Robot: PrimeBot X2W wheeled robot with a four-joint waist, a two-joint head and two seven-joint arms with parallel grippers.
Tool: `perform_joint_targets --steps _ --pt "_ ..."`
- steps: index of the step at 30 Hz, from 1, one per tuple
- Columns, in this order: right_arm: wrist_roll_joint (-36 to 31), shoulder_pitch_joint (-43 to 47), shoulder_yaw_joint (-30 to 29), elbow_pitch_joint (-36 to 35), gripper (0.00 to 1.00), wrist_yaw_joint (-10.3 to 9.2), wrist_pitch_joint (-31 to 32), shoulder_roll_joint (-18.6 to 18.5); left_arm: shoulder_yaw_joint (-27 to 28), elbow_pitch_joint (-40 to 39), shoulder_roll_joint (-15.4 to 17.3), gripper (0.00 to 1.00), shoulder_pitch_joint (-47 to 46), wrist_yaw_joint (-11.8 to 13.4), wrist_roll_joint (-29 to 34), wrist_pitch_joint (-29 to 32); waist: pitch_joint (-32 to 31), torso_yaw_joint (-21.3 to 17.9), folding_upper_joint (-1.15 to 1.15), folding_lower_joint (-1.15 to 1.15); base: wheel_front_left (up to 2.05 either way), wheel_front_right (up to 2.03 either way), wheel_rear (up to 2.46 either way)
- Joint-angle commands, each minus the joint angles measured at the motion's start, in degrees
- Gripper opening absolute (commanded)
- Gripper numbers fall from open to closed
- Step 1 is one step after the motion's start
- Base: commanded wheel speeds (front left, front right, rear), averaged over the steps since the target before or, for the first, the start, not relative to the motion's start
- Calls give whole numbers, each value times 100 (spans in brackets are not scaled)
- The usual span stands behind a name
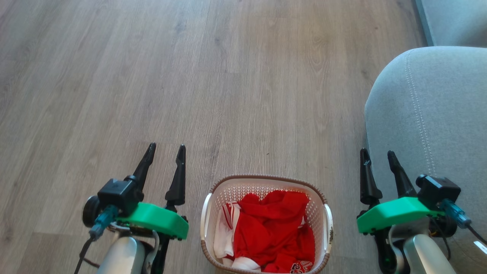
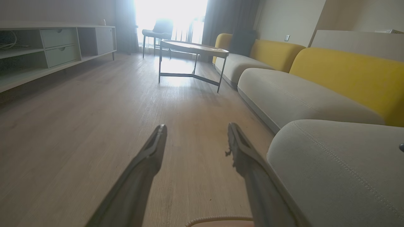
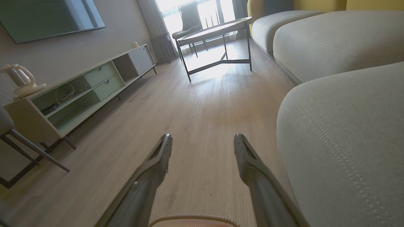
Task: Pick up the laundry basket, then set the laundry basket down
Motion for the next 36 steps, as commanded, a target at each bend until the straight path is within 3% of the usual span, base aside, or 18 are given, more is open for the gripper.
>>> perform_joint_targets --steps 1,7,8,13,36 --pt "-53 -197 133 -141 100 40 -69 27 182 -198 -9 100 -166 5 -25 -46 -1 2 0 0 0 0 0" --pt "-60 -205 140 -126 100 40 -69 27 177 -202 -9 100 -161 -3 -60 -46 -17 -1 0 0 0 0 0" --pt "-4 0 13 26 0 0 0 0 -1 -6 0 0 1 -2 -24 0 -17 -1 0 0 0 0 0" --pt "49 90 36 304 0 0 18 0 -10 267 3 0 118 -2 -82 37 -18 -6 0 0 0 0 0" --pt "1419 38 -149 317 0 8 350 -58 272 342 91 0 61 -58 -1658 343 -52 -166 0 0 0 0 0"
